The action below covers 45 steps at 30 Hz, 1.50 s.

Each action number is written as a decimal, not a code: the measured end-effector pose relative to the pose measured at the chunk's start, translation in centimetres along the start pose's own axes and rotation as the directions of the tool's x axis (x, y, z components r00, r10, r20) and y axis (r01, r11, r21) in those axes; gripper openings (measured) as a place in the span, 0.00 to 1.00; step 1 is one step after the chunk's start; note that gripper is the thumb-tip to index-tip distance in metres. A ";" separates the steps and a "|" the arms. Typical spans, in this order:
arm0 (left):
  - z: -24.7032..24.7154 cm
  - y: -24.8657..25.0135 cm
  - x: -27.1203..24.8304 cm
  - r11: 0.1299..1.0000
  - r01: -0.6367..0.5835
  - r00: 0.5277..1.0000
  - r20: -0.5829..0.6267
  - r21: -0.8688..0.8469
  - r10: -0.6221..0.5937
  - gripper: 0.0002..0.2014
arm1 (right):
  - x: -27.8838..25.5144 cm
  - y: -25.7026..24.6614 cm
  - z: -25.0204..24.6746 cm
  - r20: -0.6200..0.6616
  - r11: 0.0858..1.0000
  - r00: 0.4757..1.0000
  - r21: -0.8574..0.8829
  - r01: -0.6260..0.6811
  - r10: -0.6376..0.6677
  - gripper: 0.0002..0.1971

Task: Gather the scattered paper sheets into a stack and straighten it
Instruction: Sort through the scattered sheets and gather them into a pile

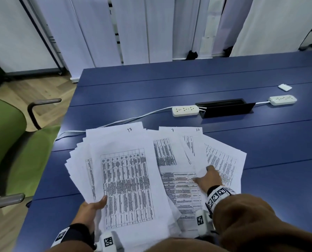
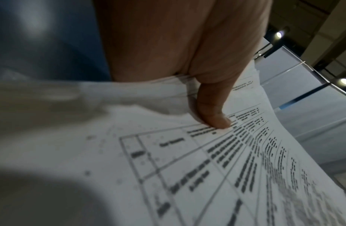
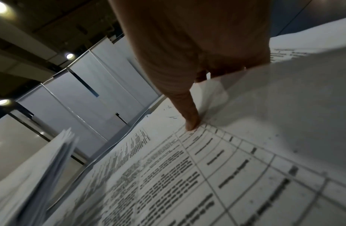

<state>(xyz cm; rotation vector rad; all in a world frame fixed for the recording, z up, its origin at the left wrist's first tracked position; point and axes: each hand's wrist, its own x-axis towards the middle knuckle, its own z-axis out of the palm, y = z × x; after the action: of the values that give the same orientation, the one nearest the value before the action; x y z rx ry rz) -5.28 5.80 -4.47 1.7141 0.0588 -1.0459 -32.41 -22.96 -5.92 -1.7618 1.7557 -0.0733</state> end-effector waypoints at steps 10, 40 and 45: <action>-3.4 0.2 1.8 0.996 0.079 0.992 -0.106 0.043 -0.075 0.34 | -1.3 -0.9 -2.4 -0.279 0.961 0.960 0.271 0.063 0.015 0.24; -6.4 -3.1 8.3 0.957 0.172 0.980 -0.059 -0.232 -0.190 0.46 | -3.3 2.0 -4.8 -0.141 0.893 0.918 0.324 -0.311 0.371 0.08; -4.4 -2.0 5.9 0.975 0.140 0.984 -0.084 -0.173 -0.156 0.45 | -2.9 0.9 -3.0 0.267 0.923 0.919 0.174 -0.343 0.291 0.07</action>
<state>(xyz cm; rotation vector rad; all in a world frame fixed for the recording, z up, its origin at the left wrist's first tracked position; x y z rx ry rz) -0.01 7.55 -9.74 1.6257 0.3321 -1.0351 -34.93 -21.38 -2.80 -1.2552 1.7607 0.0782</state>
